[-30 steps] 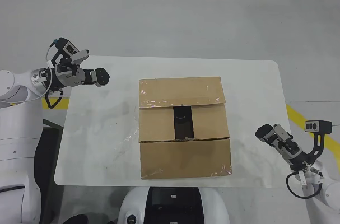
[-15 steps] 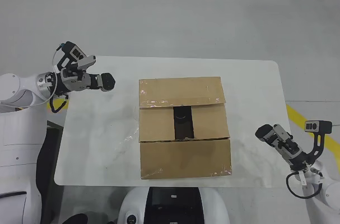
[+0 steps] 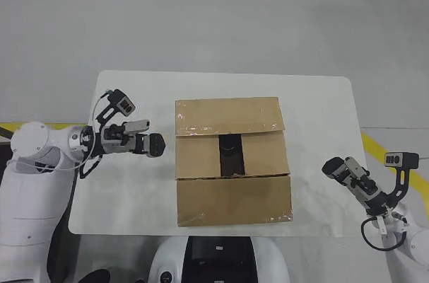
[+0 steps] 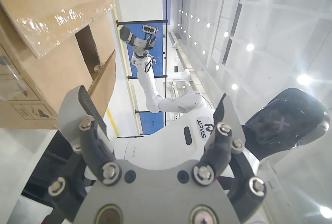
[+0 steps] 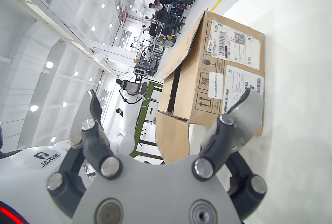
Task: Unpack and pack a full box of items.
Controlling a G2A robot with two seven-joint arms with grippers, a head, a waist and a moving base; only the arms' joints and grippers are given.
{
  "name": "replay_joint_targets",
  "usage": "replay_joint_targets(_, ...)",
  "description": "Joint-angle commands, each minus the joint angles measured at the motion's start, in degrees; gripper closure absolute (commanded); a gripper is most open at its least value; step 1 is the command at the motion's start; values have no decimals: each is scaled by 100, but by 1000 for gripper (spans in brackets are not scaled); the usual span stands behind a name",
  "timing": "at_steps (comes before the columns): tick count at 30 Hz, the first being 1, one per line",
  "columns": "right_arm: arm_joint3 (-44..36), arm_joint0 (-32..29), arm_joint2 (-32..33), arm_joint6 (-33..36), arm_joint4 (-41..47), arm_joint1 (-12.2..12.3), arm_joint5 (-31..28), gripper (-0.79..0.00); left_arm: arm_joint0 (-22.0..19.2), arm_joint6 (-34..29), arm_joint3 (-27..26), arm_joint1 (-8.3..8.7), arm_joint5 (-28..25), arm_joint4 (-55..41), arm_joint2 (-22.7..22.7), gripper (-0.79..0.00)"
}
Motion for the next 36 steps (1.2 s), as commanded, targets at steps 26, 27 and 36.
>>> replay_joint_targets(26,0,0,0,0,0,0,0,-785,-84,681,628,-131,-508,77,1191,-785)
replay_joint_targets(27,0,0,0,0,0,0,0,-785,-142,707,692,-138,-526,99,1220,-785)
replay_joint_targets(36,0,0,0,0,0,0,0,-785,-665,925,1194,-220,-756,-45,1416,-785)
